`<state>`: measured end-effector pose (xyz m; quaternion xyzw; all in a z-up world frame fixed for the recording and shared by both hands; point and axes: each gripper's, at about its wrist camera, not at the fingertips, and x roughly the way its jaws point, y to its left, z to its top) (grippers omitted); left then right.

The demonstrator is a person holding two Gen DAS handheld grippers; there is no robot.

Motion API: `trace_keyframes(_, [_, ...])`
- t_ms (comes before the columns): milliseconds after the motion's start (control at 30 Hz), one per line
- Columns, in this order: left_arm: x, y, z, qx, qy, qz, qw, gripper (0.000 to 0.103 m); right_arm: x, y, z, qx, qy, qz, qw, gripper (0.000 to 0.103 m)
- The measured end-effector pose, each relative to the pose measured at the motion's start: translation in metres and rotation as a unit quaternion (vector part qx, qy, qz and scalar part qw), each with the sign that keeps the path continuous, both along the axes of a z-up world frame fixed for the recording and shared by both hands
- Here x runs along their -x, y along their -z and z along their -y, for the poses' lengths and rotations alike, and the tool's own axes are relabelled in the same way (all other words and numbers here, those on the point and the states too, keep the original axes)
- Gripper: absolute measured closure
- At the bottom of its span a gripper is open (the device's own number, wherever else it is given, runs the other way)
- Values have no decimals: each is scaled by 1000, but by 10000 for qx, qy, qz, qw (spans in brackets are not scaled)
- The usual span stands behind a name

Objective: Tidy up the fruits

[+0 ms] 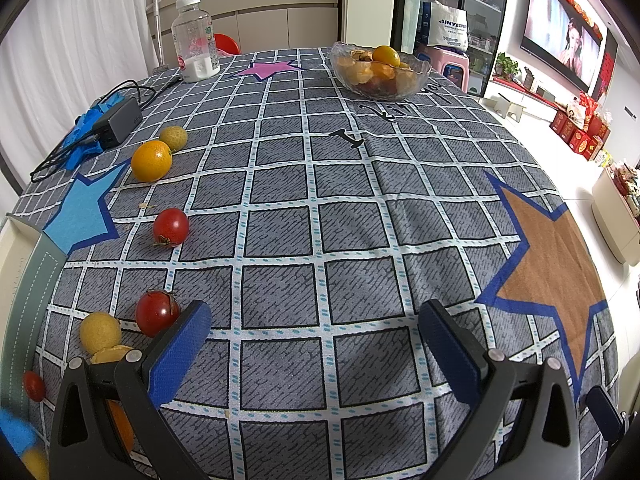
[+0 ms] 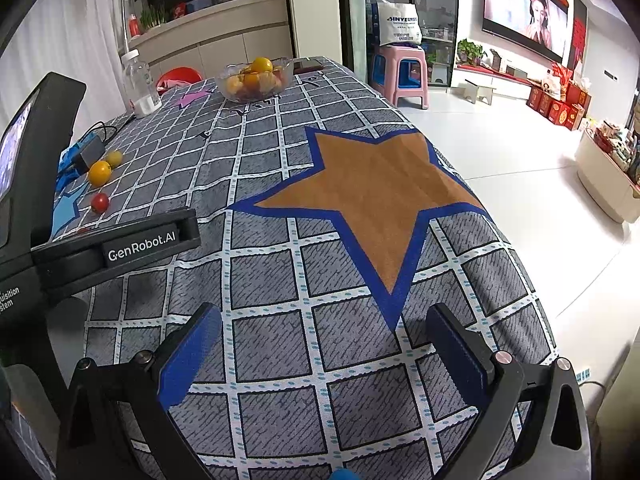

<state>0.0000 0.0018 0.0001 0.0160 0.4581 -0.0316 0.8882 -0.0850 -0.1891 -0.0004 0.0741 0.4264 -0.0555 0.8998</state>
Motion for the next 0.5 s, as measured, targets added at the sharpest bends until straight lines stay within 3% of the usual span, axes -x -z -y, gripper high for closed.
trace_keyframes(500, [0,0,0,0,0,0,10000,0,-1,1,-1,63,-1,-28,10000,0])
